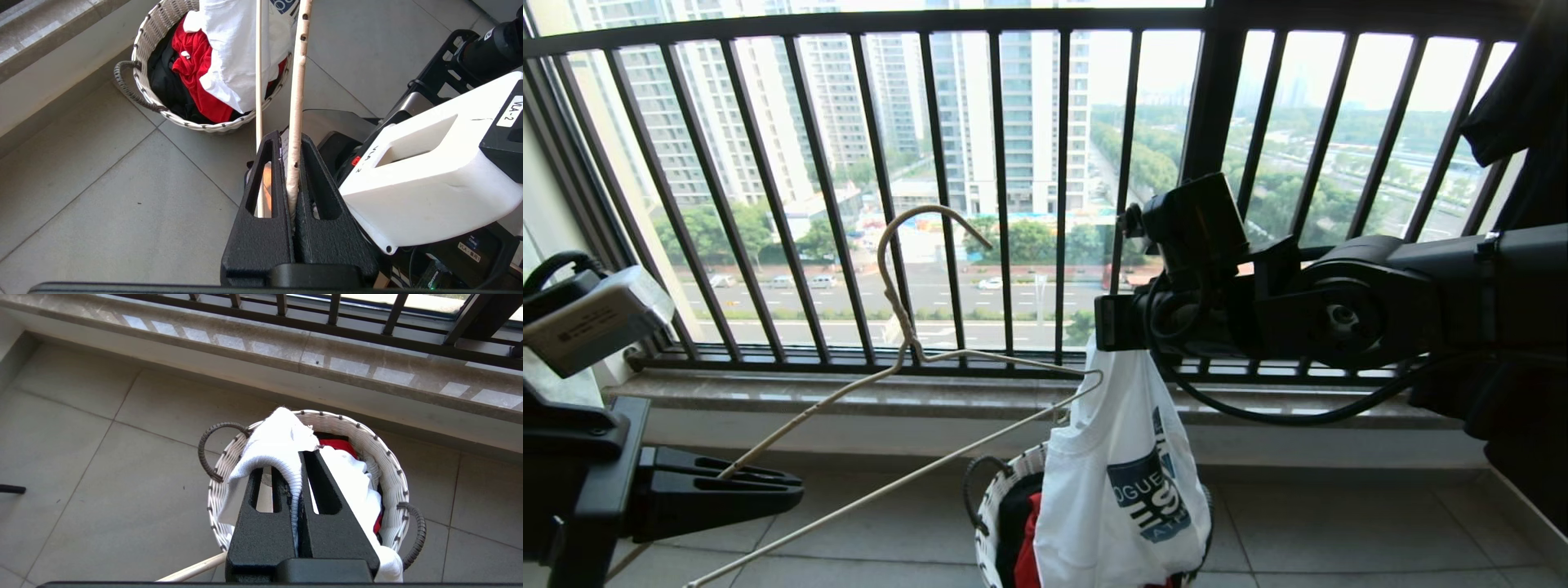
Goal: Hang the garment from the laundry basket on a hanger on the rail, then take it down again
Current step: Hang the clothes on the clothes rack
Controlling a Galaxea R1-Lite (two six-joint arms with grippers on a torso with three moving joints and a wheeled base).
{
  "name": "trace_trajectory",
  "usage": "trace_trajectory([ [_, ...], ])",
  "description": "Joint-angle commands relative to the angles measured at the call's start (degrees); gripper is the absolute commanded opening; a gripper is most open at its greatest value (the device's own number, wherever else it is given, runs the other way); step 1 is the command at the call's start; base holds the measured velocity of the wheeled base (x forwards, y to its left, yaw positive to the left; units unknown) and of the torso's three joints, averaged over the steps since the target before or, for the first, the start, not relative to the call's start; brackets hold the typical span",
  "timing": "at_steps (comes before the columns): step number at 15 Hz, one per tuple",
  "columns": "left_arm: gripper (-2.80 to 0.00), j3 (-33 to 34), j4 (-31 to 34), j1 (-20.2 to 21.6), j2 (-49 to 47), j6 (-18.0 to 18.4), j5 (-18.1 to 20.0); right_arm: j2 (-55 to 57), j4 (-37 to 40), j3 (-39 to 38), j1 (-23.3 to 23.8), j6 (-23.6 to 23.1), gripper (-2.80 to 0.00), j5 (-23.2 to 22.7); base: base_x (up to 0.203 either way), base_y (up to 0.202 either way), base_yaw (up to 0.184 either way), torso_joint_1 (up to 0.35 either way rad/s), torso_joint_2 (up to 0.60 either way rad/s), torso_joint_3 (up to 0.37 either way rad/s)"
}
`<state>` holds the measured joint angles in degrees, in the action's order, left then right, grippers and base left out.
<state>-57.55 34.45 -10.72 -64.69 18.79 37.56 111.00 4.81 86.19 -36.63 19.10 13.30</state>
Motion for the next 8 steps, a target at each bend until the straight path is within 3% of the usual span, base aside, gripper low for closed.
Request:
trace_trajectory([
  [1, -2.8, 0.1, -1.0, 0.0, -1.4, -0.1, 0.1, -0.3, 0.0, -0.1, -0.4, 0.8, -2.8, 0.0, 0.0, 0.0, 0.0, 0.0, 0.0, 0.0],
  [5, -2.8, 2.9, -8.2, 0.0, -1.5, -2.4, 0.2, -0.3, 0.0, -0.2, -2.0, 1.8, -2.8, -0.8, 0.0, 0.0, 0.0, 0.0, 0.0, 0.0],
  [8, -2.8, 3.4, -9.8, 0.0, -1.6, -3.7, 0.2, -0.3, -0.3, -0.1, -2.7, 3.6, -2.8, -0.9, 0.0, 0.0, 0.0, 0.0, 0.0, 0.0],
])
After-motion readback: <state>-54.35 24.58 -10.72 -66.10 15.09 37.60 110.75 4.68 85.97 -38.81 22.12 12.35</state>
